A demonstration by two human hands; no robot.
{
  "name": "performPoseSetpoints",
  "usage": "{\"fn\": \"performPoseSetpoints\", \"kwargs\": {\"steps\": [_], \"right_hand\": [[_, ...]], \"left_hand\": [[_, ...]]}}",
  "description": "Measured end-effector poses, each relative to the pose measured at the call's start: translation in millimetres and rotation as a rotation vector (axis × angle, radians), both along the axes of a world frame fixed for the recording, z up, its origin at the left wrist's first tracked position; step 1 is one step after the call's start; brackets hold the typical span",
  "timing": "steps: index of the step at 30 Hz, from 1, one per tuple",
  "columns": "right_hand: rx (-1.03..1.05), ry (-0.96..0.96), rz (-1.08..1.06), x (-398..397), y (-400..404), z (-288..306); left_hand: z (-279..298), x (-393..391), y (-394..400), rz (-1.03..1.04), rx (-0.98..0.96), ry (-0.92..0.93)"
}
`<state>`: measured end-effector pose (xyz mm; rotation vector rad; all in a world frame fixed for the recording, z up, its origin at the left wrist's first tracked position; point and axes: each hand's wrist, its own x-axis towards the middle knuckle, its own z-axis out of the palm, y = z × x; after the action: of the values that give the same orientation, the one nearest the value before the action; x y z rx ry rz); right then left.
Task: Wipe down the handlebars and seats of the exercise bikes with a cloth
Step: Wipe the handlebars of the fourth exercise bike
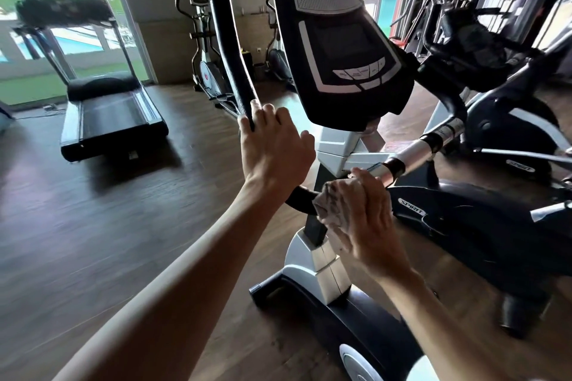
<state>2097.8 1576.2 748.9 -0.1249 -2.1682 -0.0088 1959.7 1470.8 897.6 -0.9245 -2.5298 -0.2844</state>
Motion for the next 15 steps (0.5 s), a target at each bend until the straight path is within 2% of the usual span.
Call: {"fn": "performPoseSetpoints", "kwargs": {"steps": [5, 8, 9, 12, 13, 15], "right_hand": [[-0.288, -0.085, 0.176, 15.2, 12.6, 8.2], [-0.35, -0.058, 0.259, 19.4, 25.4, 15.7], [-0.381, -0.013, 0.234, 20.9, 37.0, 18.0], [-0.731, 0.084, 0.062, 21.7, 66.3, 33.1], [-0.754, 0.071, 0.026, 18.4, 70.6, 39.2], [-0.639, 0.0, -0.034, 5.7, 66.2, 53.5]], "left_hand": [[-0.2, -0.5, -0.2, 0.004, 0.004, 0.004], [-1.3, -1.1, -1.6, -0.012, 0.021, 0.003], [-1.1, -1.1, -1.2, -0.013, 0.024, 0.003], [-0.4, 0.0, 2.0, 0.014, 0.003, 0.001], [-0.5, 0.0, 3.3, 0.022, -0.006, 0.005], [-0.3, -0.8, 5.3, 0.034, -0.018, 0.015]]}}
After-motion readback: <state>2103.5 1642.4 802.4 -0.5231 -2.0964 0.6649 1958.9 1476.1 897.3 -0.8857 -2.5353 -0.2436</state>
